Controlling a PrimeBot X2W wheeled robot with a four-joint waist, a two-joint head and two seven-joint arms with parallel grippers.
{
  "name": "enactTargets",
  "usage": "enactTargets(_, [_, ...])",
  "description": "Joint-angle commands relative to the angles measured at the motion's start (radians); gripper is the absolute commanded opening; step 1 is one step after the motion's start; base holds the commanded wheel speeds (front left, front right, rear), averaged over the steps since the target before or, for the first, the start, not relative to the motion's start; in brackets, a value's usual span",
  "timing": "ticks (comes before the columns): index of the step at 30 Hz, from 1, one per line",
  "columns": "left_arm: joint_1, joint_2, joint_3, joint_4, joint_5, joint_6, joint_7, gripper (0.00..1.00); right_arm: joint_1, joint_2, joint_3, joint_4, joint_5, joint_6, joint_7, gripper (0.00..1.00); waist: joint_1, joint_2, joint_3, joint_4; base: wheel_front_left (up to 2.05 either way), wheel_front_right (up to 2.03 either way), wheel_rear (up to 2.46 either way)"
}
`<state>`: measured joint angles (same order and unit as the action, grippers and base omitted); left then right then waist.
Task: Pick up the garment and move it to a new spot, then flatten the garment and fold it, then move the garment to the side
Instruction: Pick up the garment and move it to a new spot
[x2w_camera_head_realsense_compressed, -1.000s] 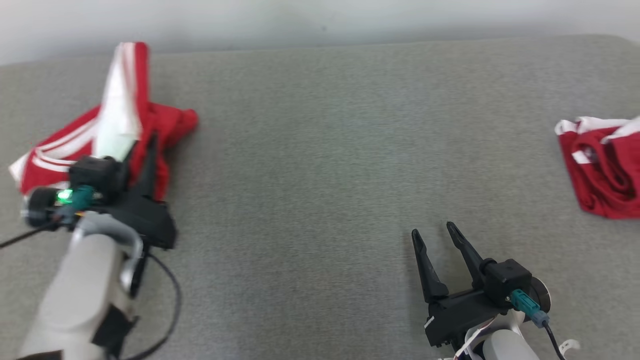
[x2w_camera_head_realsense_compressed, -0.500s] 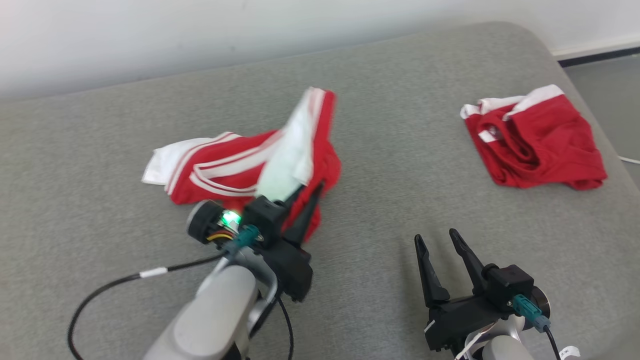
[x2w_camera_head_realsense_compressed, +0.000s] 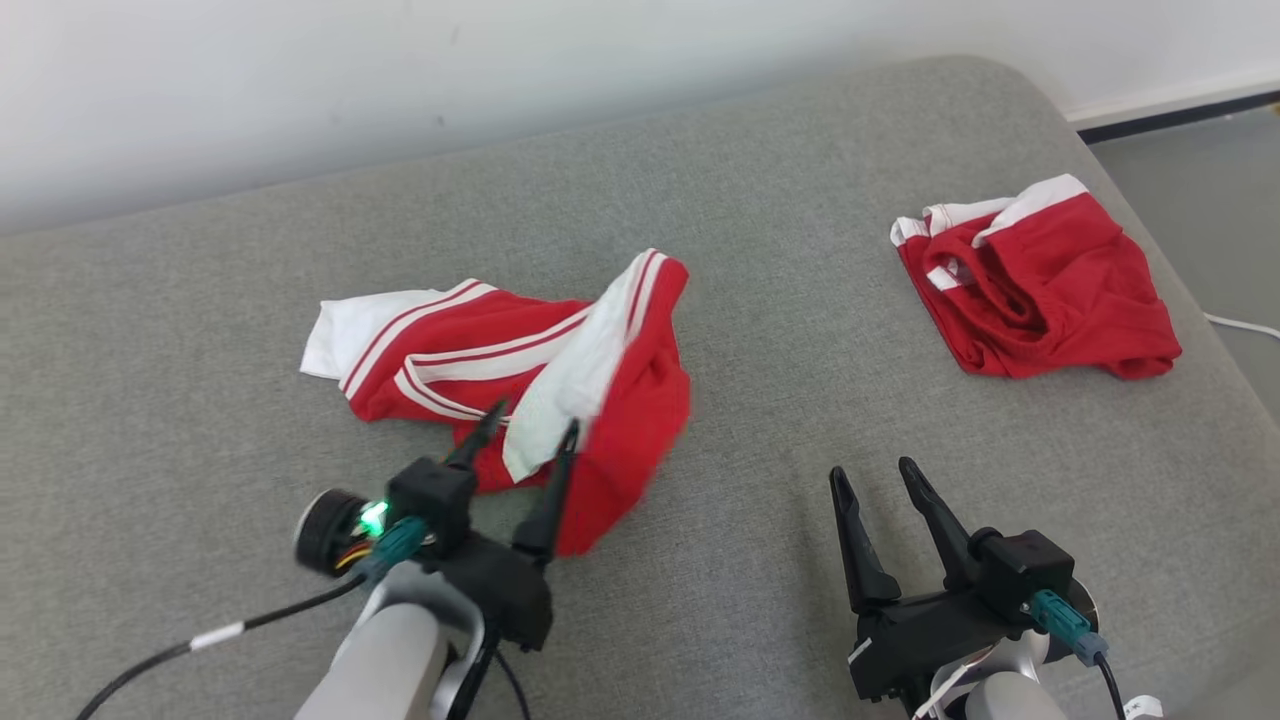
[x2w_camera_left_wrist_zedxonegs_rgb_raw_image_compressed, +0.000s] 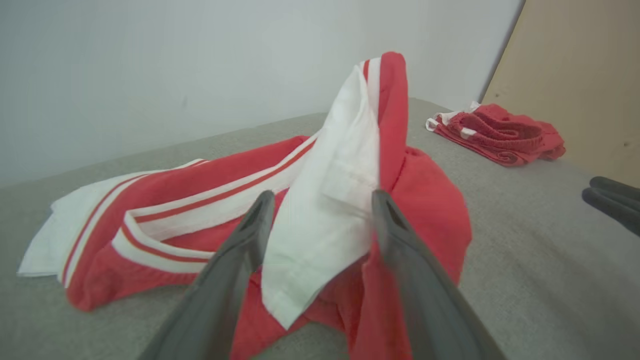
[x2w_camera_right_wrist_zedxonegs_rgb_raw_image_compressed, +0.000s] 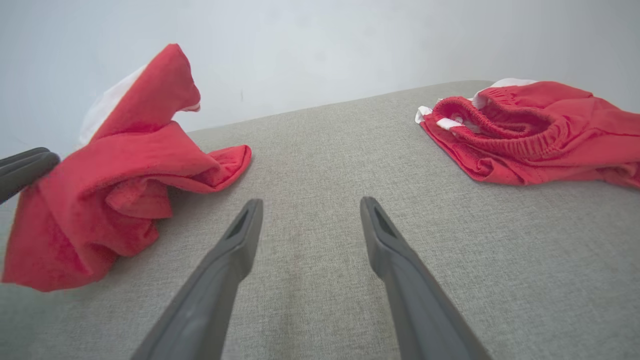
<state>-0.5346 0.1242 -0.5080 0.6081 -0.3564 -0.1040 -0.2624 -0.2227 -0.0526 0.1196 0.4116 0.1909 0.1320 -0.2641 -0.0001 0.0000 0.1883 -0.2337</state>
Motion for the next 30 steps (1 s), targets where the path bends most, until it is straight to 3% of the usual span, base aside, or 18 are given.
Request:
enactTargets(1, [0.043,0.007,0.036,-0.021,0.017,0.014,-0.004,1.00,0.009,0.002,0.001,-0.003,0.005,-0.003,0.000,1.00,0.0001,0.0000,-0.014,0.017,0.00,0.00,0.00])
enactTargets(4, [0.117,0.009,0.133,-0.069,0.026,0.042,-0.003,1.00,0.015,0.002,0.003,-0.005,0.010,-0.003,0.000,1.00,0.0001,0.0000,-0.030,0.033,0.00,0.00,0.00])
enactTargets(14, [0.349,-0.009,0.386,-0.195,0.104,0.068,-0.003,1.00,0.052,0.001,-0.009,-0.004,0.012,-0.003,0.000,1.00,0.0001,0.0000,-0.086,0.082,0.00,0.00,0.00])
enactTargets(21, [0.479,-0.030,0.525,-0.263,0.166,0.060,-0.004,1.00,0.077,0.002,-0.014,-0.002,0.001,-0.003,0.000,1.00,0.0001,0.0000,-0.125,0.103,0.00,0.00,0.00])
enactTargets(30, [0.588,-0.061,0.628,-0.321,0.209,0.036,-0.003,1.00,0.107,0.002,-0.017,0.003,-0.011,-0.003,0.000,1.00,0.0001,0.0000,-0.162,0.132,0.00,0.00,0.00])
